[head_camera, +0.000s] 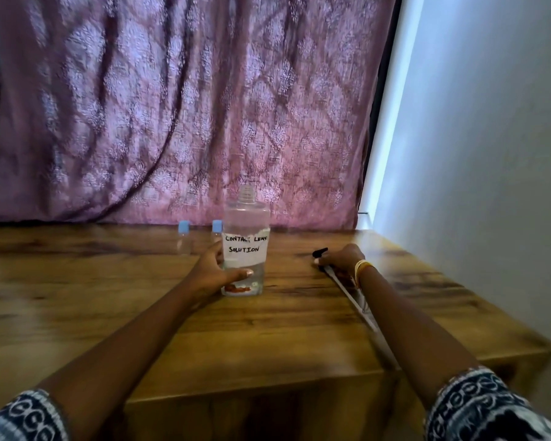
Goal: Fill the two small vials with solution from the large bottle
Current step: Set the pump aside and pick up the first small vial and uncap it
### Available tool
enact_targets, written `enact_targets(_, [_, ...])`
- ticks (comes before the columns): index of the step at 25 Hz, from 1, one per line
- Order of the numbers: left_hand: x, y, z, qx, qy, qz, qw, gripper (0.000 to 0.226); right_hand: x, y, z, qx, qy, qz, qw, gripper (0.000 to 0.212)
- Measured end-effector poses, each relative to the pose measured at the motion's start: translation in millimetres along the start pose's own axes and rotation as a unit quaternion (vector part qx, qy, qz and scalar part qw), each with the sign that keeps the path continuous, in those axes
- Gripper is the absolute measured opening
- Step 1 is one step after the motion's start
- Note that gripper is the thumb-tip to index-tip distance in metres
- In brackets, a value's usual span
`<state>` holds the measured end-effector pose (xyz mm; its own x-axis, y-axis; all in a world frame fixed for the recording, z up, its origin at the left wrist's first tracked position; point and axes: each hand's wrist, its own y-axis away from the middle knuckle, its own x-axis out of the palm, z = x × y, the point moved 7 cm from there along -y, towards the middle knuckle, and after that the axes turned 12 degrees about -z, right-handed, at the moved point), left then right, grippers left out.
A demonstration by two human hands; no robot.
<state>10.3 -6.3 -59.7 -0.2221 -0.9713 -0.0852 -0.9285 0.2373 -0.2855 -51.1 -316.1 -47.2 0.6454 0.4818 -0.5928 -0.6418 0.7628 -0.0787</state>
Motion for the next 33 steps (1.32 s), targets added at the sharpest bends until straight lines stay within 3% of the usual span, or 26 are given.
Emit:
enact_targets(7, [34.2, -5.0, 0.5, -0.014, -0.001, 0.030, 0.999, 0.053, -23.1, -8.9, -2.2, -0.023, -0.064, -0.072, 0.995, 0.028])
enact_targets(12, [88.0, -6.3, -10.7, 0.002, -0.009, 0.067, 0.998, 0.072, -25.7, -2.2, -20.8, -0.002, -0.062, -0.027, 0.998, 0.021])
enact_targets(15, [114.9, -9.1, -15.5, 0.018, -0.003, 0.075, 0.997, 0.075, -27.1, -0.3, -27.3, -0.011, -0.038, -0.044, 0.998, 0.028])
enact_targets(20, [134.1, -12.8, -15.3, 0.018, -0.011, 0.072, 0.997, 0.082, -26.9, 5.3, -35.2, -0.030, -0.064, -0.041, 0.997, 0.010])
enact_targets(23, [125.5, -7.6, -12.5, 0.018, -0.050, 0.084, 0.995, 0.095, -36.1, 12.9, -31.4, -0.076, -0.048, -0.100, 0.991, 0.018])
enact_targets(26, [99.3, -3.5, -9.2, 0.038, -0.105, 0.089, 0.990, 0.098, -61.9, 44.9, -10.9, -0.149, -0.124, -0.272, 0.943, 0.012])
enact_targets(28, [75.5, -4.0, -8.4, 0.041, -0.123, 0.080, 0.988, 0.080, -72.8, 75.8, 13.3, -0.231, -0.203, -0.334, 0.891, 0.011])
enact_targets(30, [48.3, -6.7, -9.3, 0.037, -0.132, 0.060, 0.989, 0.057, -74.5, 106.6, 44.4, -0.337, -0.242, -0.339, 0.845, 0.011])
enact_targets(33, [1.5, -9.6, -9.0, 0.052, -0.164, 0.016, 0.985, 0.029, -49.1, 151.6, 91.8, -0.475, -0.254, -0.285, 0.793, 0.015])
